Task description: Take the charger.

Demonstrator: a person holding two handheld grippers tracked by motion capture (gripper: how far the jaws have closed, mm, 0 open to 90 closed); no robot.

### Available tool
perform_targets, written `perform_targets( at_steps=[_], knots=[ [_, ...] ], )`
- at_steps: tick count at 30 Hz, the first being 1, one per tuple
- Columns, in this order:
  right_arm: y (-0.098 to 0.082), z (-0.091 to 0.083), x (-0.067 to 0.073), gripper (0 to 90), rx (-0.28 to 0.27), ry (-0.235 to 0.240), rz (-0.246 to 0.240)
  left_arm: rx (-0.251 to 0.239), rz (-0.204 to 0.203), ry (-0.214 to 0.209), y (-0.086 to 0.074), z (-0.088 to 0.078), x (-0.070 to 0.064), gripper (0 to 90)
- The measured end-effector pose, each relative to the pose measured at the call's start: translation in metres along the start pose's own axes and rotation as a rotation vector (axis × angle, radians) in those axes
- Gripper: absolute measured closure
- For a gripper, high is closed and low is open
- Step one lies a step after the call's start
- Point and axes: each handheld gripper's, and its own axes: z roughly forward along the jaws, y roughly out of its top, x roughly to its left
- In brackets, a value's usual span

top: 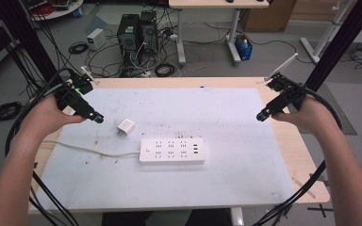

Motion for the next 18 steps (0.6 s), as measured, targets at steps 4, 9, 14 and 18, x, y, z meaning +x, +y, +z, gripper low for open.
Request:
perform_targets(
  at_steps=[4,9,14,18],
  knots=[
    [-0.004,0.001,0.0,12.3,-0.004,-0.001,0.011,0.005,0.004,-0.001,0.004,0.005,-0.004,21.0],
    [-0.006,0.004,-0.001,12.3,0.0,-0.004,0.017,-0.002,0.011,-0.005,0.012,0.01,-0.008,21.0],
    [-0.006,0.005,-0.004,12.3,-0.006,-0.003,0.02,-0.001,0.006,-0.015,0.021,0.021,-0.009,21.0],
    [-0.005,0.007,-0.005,12.3,-0.006,-0.001,0.022,0.01,0.0,-0.022,0.03,0.035,-0.011,21.0]
  ],
)
